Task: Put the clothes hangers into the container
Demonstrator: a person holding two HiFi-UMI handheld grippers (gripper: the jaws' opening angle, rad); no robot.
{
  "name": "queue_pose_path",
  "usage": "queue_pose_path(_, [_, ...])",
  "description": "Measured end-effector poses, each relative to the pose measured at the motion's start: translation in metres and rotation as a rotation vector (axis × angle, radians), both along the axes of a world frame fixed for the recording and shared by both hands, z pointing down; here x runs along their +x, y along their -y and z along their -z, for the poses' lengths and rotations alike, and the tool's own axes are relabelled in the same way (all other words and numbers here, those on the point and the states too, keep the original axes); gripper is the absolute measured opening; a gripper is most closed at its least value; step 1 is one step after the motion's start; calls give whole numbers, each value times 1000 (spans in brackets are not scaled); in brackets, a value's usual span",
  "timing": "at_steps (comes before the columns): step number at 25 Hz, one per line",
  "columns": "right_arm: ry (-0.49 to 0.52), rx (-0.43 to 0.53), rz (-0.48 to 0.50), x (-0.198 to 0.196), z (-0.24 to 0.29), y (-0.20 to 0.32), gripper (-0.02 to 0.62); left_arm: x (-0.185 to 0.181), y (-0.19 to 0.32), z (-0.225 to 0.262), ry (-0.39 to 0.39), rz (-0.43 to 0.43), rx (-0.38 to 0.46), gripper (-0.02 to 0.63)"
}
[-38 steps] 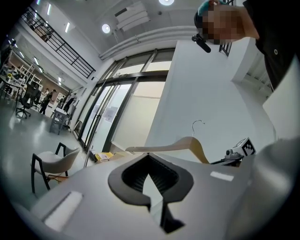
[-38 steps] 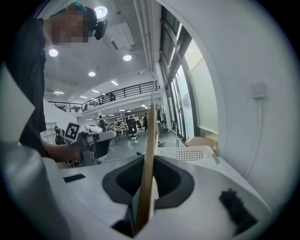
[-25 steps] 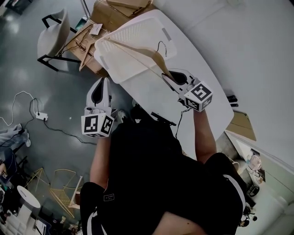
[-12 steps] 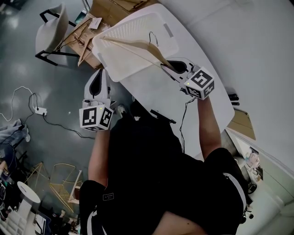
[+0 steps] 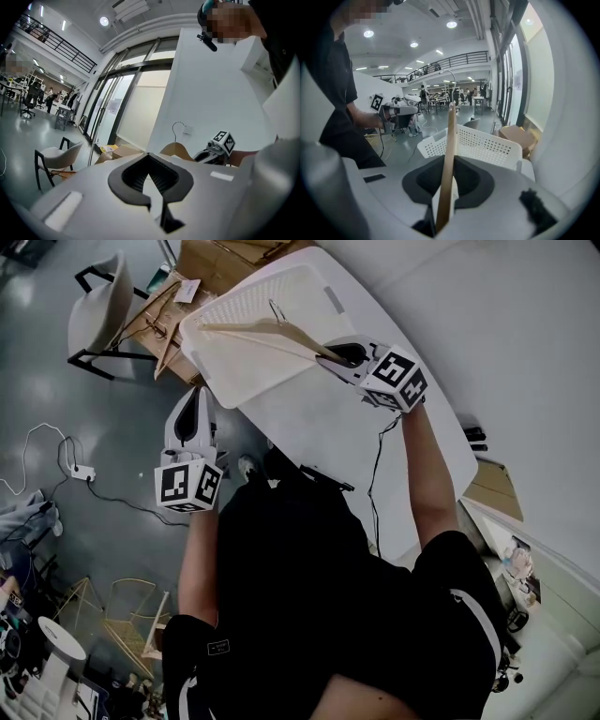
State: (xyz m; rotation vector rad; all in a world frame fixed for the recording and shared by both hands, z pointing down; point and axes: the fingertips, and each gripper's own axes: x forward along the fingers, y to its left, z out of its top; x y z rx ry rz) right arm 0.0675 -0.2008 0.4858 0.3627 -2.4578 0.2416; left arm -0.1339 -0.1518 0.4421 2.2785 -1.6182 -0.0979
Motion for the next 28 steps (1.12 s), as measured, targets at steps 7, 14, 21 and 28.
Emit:
queue_pose_path(7, [-73,0,60,0,-17,10,60,7,-7,-2,-7,-24,-1,3])
queue_pose_path(14, [-127,5,88,-8,-34,23,60,11,-10,-5,-5,-27,-9,3])
queue_pose_path(21, [-180,3,116,-12,-52,33,60,8,-7,-3,-3,-14,-4,3])
queue_pose_path(28, [-206,5,147,-15,-58,35,60,12,-7,-3,2,-15,-5,3])
